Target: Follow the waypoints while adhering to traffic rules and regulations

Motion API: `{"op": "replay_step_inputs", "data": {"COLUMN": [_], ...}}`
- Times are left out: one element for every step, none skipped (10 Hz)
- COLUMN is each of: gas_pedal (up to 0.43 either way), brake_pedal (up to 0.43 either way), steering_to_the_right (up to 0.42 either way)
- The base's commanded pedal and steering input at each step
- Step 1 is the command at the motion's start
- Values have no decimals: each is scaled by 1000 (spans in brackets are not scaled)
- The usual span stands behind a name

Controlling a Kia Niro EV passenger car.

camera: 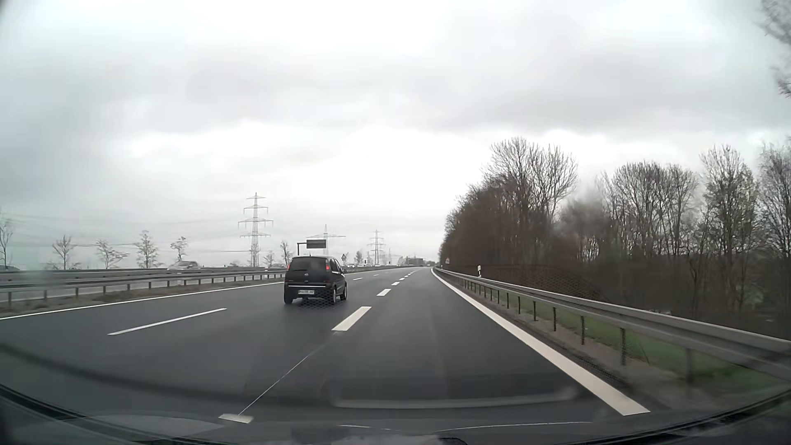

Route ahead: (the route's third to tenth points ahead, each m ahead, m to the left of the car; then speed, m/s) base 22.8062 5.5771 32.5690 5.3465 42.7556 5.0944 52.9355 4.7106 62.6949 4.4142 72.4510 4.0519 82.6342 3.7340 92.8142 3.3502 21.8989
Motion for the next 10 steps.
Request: {"op": "replay_step_inputs", "data": {"gas_pedal": [610, 610, 610, 610, 610, 610, 650, 681, 732, 799], "brake_pedal": [0, 0, 0, 0, 0, 0, 0, 0, 0, 0], "steering_to_the_right": [13, 9, 9, 9, 8, 8, 5, 3, 3, -1]}}
